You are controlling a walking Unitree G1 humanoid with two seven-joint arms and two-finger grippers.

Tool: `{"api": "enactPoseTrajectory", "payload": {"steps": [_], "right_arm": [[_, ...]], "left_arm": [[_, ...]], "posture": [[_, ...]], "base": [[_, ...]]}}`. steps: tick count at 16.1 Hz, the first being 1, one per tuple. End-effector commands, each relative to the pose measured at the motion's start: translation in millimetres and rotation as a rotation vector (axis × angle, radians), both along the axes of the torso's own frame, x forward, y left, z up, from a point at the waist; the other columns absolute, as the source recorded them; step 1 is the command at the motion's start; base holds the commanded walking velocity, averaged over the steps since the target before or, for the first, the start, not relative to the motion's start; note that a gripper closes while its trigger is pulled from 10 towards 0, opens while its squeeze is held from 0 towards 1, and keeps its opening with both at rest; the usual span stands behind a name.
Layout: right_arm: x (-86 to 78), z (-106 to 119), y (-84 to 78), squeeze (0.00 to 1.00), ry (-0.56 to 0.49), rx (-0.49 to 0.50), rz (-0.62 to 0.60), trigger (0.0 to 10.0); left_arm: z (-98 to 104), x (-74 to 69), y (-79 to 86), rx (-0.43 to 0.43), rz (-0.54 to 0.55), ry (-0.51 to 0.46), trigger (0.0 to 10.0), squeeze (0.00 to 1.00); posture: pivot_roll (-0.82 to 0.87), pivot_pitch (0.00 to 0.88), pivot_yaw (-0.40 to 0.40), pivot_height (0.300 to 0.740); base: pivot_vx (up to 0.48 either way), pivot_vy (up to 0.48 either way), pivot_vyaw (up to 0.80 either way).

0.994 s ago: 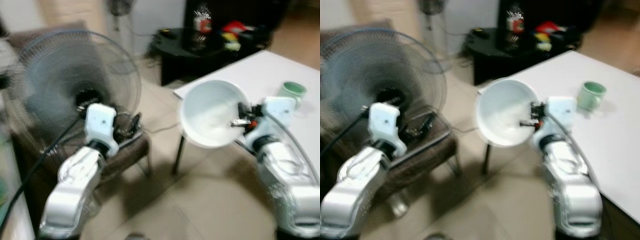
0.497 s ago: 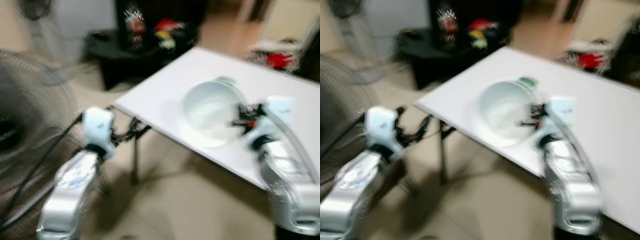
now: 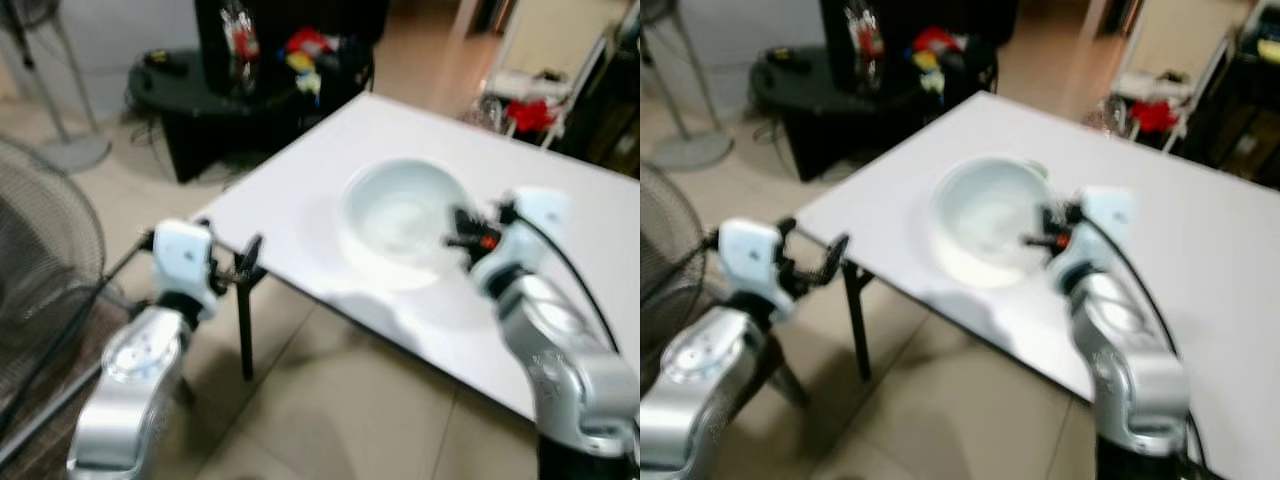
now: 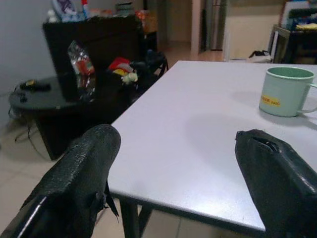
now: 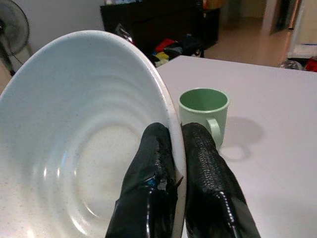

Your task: Setting the table

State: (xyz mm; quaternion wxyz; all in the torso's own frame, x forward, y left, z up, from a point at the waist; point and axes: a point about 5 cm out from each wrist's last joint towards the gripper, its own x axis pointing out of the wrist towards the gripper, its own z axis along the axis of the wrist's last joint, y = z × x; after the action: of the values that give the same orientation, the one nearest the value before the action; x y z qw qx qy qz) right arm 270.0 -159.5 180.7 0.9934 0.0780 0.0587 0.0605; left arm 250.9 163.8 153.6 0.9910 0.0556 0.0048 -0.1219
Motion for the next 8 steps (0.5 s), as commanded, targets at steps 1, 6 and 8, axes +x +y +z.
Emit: {"api": "enactPoseTrajectory", "payload": {"steps": [1,6,8], "right_arm": [[-2.1,5.8,-12.5,0.00,-0.015,-0.007,-0.054,10.0],[-3.7,10.3,-16.8,0.00,-0.005,0.056,-0.061,10.0],[-3.6,11.1,-17.0,0.00,-0.005,0.073,-0.050,10.0]], "left_arm": [[2.0,1.8,-8.1,-0.009,-0.038,-0.006,10.0,0.00],[1.7,3.4,-10.7,-0.008,-0.058,0.001,10.0,0.00],[1.8,2.9,-10.5,-0.006,-0.058,0.003,10.0,0.00]], "posture": [[0.10,0.000,-0.024,0.740],[0.09,0.000,-0.011,0.740],[0.10,0.000,-0.016,0.740]], "base": [[0.307,0.000,0.00],[0.308,0.000,-0.15],[0.309,0.000,-0.77]]}}
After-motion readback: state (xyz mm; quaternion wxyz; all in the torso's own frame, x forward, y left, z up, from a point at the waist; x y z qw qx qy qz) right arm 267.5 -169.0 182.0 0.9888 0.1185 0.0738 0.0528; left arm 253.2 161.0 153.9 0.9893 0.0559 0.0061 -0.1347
